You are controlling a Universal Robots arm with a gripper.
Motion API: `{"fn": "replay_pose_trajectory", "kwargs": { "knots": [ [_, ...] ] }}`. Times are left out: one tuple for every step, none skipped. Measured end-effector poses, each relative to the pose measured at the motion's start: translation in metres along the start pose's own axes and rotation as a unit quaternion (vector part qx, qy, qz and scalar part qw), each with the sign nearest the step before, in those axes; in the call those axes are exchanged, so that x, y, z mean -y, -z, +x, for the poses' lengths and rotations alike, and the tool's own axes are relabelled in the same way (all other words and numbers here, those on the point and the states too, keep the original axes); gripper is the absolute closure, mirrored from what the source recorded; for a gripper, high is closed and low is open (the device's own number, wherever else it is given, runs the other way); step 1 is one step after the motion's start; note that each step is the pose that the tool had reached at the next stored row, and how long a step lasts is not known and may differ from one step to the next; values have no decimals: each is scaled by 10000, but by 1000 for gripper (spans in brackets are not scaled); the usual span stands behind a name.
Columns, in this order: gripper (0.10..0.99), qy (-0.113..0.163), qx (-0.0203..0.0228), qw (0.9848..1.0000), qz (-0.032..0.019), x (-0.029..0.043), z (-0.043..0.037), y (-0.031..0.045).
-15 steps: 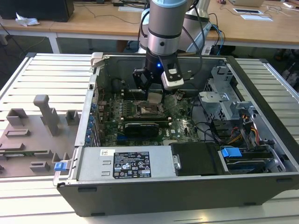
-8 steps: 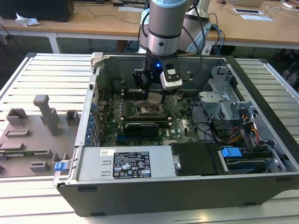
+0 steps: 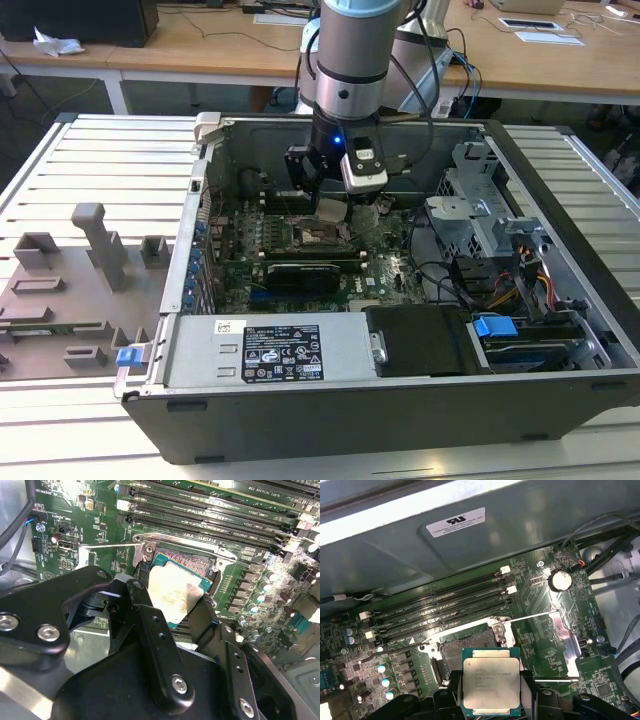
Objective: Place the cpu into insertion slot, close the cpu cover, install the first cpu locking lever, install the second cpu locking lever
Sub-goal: 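Place the cpu into insertion slot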
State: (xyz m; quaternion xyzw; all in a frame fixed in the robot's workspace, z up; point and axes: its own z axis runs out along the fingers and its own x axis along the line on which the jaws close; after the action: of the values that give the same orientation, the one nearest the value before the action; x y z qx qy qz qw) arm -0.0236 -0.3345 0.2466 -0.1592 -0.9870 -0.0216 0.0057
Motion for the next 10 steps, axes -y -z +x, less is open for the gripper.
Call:
{"fn": "replay_pose_trajectory", "kwargs": {
  "knots": [
    [541, -38, 2, 10000, -1, 0, 0, -1],
    [541, -64, 3, 10000, -1, 0, 0, -1],
    [541, -97, 4, 10000, -2, 0, 0, -1],
    [541, -119, 5, 9999, -2, 0, 0, -2],
    [541, -140, 6, 9999, -3, 0, 0, -2],
    [541, -174, 7, 9998, -3, 0, 0, -2],
    [541, -225, 9, 9997, -4, 0, 0, -3],
    [541, -268, 11, 9996, -5, 0, 0, -3],
    [541, -288, 12, 9996, -5, 0, 0, -3],
    [541, -310, 13, 9995, -6, 0, 0, -3]
  ]
}}
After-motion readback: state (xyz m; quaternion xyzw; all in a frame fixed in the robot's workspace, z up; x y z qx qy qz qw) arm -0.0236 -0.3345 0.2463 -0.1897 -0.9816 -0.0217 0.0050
